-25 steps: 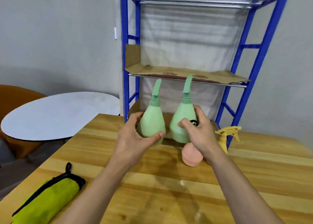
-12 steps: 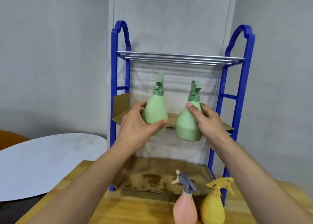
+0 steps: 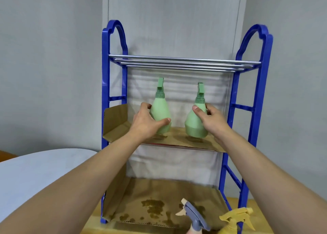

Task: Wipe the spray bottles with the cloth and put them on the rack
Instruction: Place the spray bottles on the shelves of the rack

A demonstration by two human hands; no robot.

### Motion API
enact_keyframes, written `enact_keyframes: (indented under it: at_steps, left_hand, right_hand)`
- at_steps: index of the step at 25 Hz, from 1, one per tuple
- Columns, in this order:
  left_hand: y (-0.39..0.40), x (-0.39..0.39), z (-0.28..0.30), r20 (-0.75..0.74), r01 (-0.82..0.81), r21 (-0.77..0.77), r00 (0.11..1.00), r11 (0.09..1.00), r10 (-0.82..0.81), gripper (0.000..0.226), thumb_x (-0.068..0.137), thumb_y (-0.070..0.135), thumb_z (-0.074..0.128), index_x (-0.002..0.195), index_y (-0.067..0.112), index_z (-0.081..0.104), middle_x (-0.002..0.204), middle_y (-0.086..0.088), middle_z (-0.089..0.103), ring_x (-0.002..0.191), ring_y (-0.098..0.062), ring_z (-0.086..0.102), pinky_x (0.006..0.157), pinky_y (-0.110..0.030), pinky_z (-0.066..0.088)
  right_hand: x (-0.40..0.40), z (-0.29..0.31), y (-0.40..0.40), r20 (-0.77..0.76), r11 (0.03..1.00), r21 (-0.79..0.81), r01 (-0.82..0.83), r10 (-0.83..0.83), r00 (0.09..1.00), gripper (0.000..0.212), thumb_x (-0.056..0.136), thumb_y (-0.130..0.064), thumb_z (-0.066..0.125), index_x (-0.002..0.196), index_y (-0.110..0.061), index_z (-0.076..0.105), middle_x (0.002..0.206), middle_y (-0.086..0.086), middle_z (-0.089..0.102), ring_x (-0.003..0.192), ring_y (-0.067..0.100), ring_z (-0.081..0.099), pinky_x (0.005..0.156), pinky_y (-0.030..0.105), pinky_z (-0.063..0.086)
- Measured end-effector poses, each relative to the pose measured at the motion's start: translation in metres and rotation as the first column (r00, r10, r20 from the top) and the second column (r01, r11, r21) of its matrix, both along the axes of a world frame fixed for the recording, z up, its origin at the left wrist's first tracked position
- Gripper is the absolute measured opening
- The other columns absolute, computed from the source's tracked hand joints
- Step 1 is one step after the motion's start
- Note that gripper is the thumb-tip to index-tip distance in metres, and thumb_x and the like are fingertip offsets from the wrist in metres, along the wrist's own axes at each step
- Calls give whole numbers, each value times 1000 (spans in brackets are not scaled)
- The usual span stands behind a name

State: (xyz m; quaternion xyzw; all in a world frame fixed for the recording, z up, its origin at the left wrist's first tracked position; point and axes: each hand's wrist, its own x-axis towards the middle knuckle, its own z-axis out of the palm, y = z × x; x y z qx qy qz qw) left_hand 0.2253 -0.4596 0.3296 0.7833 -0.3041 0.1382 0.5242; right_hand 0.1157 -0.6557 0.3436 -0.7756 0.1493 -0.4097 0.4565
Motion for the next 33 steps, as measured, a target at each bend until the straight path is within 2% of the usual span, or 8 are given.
enact_keyframes:
  at_steps: [4, 9, 11, 14, 18, 23, 28, 33]
  left_hand:
    - [-26, 19, -11, 11, -11, 103, 1000, 995, 10, 85, 75, 47, 88, 139, 14, 42, 131, -9, 59, 113, -25, 55, 88, -32, 45]
    - [-36, 27, -25, -25, -43, 146, 999, 988, 47, 85, 77, 49, 86, 139, 12, 40, 132, -13, 58, 121, -32, 55, 85, -31, 42]
    - [-31, 32, -25, -25, -41, 179, 999, 983, 47, 88, 76, 53, 85, 142, 14, 40, 134, -12, 57, 123, -31, 55, 88, -32, 43]
    - [-24, 36, -24, 1, -35, 232, 999, 972, 36, 91, 75, 51, 87, 146, 15, 43, 137, -10, 59, 126, -29, 56, 98, -35, 46]
    - [-22, 32, -24, 21, -13, 251, 1000, 968, 8, 84, 83, 42, 84, 149, 13, 42, 141, -10, 59, 130, -29, 55, 104, -37, 46]
    - [-24, 30, -25, 2, 7, 295, 1000, 956, -8, 79, 91, 39, 76, 152, 12, 33, 144, -12, 56, 133, -32, 53, 105, -38, 45]
    - [-24, 28, -28, -31, -2, 237, 999, 972, 10, 78, 88, 39, 79, 148, 12, 36, 141, -12, 58, 133, -32, 52, 104, -38, 45]
    - [-24, 27, -30, -13, -17, 223, 1000, 975, 20, 78, 87, 42, 79, 148, 14, 37, 140, -10, 58, 133, -31, 50, 101, -37, 44]
  right_hand:
    - [22, -6, -8, 27, 999, -43, 25, -24, 999, 40, 96, -43, 64, 128, -20, 61, 113, -1, 65, 103, 21, 63, 90, 36, 52]
    - [29, -24, -16, -63, 991, -98, 91, -97, 993, 46, 96, -49, 61, 134, -23, 56, 123, -1, 64, 111, 23, 61, 95, 37, 50]
    - [22, -23, -16, -124, 987, -130, 99, -115, 986, 61, 90, -52, 68, 142, -27, 49, 128, 0, 59, 113, 23, 60, 98, 39, 50]
    - [16, -24, -14, -228, 964, -234, 127, -181, 957, 84, 80, -43, 81, 150, -25, 38, 129, 3, 53, 106, 21, 55, 89, 31, 45]
    - [14, -30, -11, -202, 947, -269, 176, -234, 951, 80, 82, -35, 80, 150, -22, 40, 138, 9, 56, 118, 25, 56, 84, 26, 38]
    - [8, -30, -9, -192, 938, -296, 179, -243, 951, 72, 85, -33, 77, 148, -25, 43, 135, 9, 58, 104, 22, 54, 81, 27, 38]
    - [11, -38, -10, -232, 946, -280, 163, -232, 945, 88, 79, -42, 82, 151, -26, 35, 132, 6, 60, 117, 24, 57, 84, 26, 40]
    - [14, -42, -12, -227, 934, -300, 194, -267, 937, 89, 77, -47, 82, 150, -26, 35, 130, 6, 62, 118, 26, 58, 88, 31, 45]
